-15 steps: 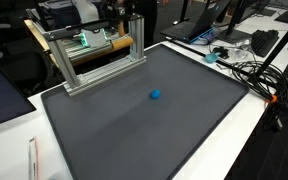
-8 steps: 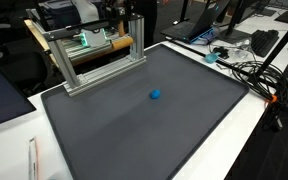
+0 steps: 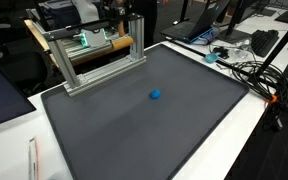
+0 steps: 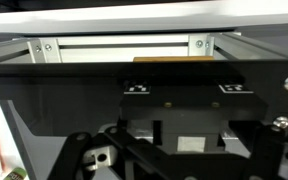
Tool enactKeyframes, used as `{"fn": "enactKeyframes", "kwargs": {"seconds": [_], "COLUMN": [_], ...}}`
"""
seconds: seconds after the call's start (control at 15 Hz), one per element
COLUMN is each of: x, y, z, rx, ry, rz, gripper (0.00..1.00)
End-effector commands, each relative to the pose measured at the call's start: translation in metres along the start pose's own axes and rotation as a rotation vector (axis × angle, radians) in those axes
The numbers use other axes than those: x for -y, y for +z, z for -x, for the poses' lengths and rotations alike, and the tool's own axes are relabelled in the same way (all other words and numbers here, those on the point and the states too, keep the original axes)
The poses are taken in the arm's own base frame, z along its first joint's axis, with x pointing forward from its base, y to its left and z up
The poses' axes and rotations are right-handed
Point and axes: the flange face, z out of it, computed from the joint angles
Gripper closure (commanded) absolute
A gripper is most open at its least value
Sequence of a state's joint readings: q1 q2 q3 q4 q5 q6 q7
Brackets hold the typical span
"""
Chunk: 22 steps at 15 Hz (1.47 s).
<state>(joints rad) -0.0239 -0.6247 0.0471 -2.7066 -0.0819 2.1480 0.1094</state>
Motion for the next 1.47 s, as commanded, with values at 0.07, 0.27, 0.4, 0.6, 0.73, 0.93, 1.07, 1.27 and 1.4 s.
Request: {"fn": "enactKeyframes", "kwargs": {"seconds": [0.07,0.27,0.4,0.6,0.73,0.93,1.07,1.27,1.4], "x": [0.0,0.0,0.001,0.003,0.003,0.003,0.002,0.002,0.003], "y": [-0.004,-0.004,-0.004,-0.005,-0.004,-0.003,-0.006,-0.008,-0.006], "z": [0.009,0.007,0.005,0.001,-0.002,-0.003,-0.004,-0.004,-0.001], "rx": [-0.015,-0.019,-0.02,-0.024,-0.021,-0.023,-0.024,-0.006,0.02], "ry": [-0.028,-0.037,-0.04,-0.04,-0.04,-0.036,-0.04,-0.042,-0.042], "rz": [-0.01,-0.013,-0.013,-0.013,-0.017,-0.022,-0.025,-0.021,-0.022], "gripper": [0.0,0.08,0.29,0.41,0.47,0.65,0.65,0.65,0.65]}}
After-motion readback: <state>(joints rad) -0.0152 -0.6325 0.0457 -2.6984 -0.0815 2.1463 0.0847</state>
